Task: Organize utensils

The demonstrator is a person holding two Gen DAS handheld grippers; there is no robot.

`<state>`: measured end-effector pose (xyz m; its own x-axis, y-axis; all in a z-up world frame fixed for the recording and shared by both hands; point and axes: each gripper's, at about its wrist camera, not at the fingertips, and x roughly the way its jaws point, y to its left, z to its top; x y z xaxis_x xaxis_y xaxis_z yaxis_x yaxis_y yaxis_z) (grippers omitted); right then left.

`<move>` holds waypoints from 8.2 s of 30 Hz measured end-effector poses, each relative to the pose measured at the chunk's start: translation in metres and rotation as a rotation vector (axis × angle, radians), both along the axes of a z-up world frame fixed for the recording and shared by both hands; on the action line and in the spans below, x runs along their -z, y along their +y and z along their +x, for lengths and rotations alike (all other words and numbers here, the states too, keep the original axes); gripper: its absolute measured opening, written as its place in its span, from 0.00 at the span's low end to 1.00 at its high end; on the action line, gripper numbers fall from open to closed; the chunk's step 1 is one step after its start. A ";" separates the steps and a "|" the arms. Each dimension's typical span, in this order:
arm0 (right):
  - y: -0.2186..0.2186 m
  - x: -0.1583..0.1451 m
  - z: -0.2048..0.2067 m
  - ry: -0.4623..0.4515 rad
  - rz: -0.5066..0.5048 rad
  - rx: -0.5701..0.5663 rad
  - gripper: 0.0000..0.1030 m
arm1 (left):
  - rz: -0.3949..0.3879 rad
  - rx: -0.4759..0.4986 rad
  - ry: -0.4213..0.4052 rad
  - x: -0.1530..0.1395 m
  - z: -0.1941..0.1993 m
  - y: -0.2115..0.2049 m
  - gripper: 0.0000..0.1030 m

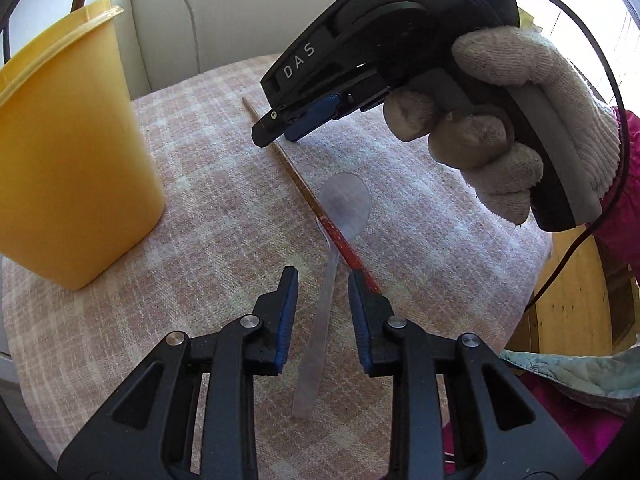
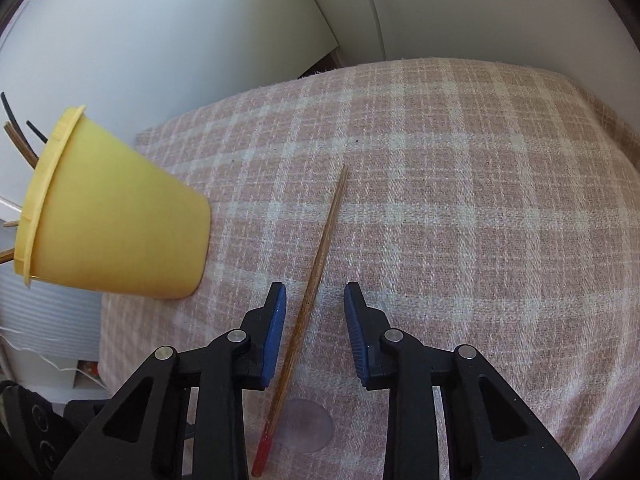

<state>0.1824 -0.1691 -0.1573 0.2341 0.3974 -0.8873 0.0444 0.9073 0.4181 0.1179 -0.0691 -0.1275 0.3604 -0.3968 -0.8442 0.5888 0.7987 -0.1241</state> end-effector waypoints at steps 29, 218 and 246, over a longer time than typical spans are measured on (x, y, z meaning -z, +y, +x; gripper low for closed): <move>-0.070 -0.024 -0.040 -0.025 -0.011 0.067 0.05 | 0.190 0.102 0.022 0.022 0.033 -0.057 0.09; 0.016 -0.161 -0.107 -0.663 -0.180 0.062 0.48 | -0.322 -0.552 -0.576 -0.113 -0.031 0.078 0.97; -0.007 -0.141 -0.134 -0.681 -0.267 0.229 0.98 | -0.201 -0.673 -0.579 -0.105 -0.041 0.081 1.00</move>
<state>0.0482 -0.1759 -0.0159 0.8141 0.0655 -0.5770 0.0544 0.9807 0.1880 0.0765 0.0121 -0.0229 0.9154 -0.0696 -0.3964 0.0199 0.9916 -0.1282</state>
